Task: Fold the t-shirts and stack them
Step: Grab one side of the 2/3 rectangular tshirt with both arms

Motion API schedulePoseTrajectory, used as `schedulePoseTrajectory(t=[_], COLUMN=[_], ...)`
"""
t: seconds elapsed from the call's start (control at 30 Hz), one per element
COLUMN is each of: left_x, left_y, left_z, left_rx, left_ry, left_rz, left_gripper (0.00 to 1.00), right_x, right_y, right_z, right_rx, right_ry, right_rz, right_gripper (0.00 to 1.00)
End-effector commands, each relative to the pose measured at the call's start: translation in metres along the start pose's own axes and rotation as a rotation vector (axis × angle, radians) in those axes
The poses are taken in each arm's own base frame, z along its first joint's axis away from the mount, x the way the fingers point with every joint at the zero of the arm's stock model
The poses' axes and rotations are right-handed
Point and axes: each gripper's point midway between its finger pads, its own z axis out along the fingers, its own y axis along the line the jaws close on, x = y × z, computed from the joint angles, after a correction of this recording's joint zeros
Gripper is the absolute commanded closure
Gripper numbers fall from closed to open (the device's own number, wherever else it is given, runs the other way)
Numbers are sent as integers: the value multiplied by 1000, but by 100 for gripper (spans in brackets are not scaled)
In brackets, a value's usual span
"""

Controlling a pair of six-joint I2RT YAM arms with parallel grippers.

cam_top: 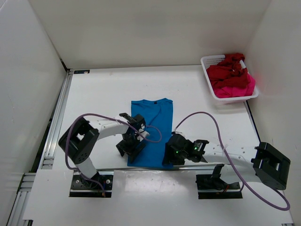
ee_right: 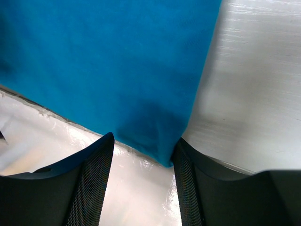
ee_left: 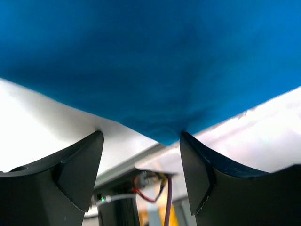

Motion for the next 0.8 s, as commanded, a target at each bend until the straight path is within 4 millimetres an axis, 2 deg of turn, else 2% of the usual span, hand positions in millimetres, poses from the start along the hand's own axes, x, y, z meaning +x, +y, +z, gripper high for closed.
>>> schedulePoseTrajectory(t=[0.0,0.13,0.23,0.4,0.5,0.6,0.77], left_x=[14,24,11,1,-7,-9,-14], left_y=[-14,-22,-21,-24,-30,-28,-33], left_z=[2,7,11,12,1,3,10], left_rx=[14,50,53,95,147,159,180], left_ry=[85,162,120,77,21,6,27], left_rz=[43,40,42,33,22,14,17], left_gripper=[23,23,23,28,32,36,49], right_x=[12,11,7,8,12,17,19], right_y=[-17,-18,-18,-19,-23,-31,-34], right_z=[4,0,0,0,-1,-1,-2], right_rx=[52,55,57,65,70,85,94], right_ry=[48,37,16,20,33,42,46], right_rz=[-2,-2,-3,16,16,16,27], right_gripper=[43,43,43,43,43,44,49])
